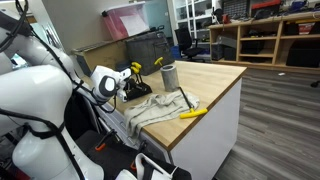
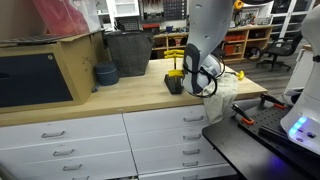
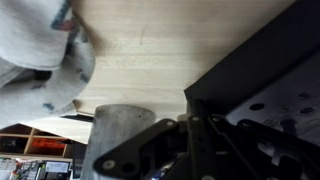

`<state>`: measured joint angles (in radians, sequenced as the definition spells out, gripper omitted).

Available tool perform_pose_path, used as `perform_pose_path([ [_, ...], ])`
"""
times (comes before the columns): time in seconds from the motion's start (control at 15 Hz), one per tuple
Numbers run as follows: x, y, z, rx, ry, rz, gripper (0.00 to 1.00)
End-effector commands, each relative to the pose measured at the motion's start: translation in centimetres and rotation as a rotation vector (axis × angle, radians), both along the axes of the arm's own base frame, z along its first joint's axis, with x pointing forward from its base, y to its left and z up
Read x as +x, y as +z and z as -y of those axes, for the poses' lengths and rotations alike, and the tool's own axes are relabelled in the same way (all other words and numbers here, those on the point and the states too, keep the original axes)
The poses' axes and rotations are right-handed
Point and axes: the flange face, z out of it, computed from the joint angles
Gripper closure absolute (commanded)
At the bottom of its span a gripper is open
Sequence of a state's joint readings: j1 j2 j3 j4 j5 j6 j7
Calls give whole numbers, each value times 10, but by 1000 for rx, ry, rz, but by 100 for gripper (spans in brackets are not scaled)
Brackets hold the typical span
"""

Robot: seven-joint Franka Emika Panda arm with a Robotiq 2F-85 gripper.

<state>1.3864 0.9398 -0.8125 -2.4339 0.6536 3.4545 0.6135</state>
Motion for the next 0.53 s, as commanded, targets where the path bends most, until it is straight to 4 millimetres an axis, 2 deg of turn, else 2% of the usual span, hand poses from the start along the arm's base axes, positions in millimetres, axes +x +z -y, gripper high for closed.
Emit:
perform_pose_path([
  [0.0, 11, 2, -10, 19, 3, 19, 100],
  [0.2, 0, 12, -3, 38, -20, 19, 100],
  [0.47, -36, 33, 17, 35, -51, -1, 100],
])
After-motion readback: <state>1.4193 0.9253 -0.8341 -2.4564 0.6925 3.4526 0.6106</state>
